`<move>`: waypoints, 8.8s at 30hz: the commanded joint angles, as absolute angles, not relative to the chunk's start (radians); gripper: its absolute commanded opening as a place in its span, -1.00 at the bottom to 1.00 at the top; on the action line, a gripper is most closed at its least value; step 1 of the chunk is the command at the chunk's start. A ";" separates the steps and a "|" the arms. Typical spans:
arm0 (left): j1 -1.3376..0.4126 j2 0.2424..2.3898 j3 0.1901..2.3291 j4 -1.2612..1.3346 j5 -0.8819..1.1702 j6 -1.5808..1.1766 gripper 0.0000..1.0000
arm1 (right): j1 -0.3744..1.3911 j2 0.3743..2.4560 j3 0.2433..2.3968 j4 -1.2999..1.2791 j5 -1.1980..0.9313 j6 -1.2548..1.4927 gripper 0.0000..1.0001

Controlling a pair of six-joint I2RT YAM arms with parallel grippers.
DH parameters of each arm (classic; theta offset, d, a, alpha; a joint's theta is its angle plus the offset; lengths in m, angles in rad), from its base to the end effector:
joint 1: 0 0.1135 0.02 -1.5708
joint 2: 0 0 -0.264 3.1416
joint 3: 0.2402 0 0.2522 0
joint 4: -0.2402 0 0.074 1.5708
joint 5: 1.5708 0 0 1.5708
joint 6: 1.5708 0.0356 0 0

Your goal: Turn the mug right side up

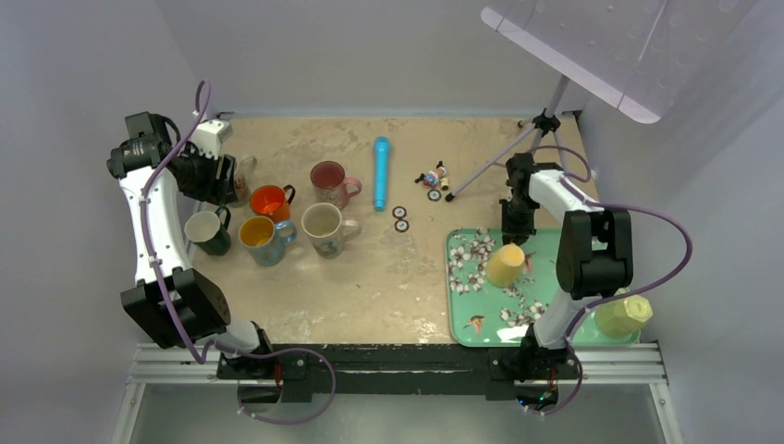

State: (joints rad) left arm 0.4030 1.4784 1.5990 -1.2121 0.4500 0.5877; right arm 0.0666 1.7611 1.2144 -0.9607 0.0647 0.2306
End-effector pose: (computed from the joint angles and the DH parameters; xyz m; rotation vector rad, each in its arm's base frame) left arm 0.2641 0.0958 0.3713 0.3706 2.4818 -0.2135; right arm 0.3168 0.0188 0.1873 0.2545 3.0576 -0.0838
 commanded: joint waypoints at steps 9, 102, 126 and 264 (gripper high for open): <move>0.379 1.443 1.682 -1.300 0.634 0.557 0.28 | 0.198 1.537 1.232 -0.834 -0.159 0.123 -1.00; -0.242 1.058 0.854 -1.198 0.233 0.974 0.04 | 0.024 0.996 1.127 -0.902 0.696 0.929 0.97; -0.247 1.049 1.196 -1.476 0.284 0.893 0.36 | -0.791 1.099 0.874 -0.713 0.832 0.872 0.97; -0.255 1.226 1.477 -1.125 1.145 0.193 0.52 | 0.394 0.948 0.864 -0.125 -0.370 0.649 -1.00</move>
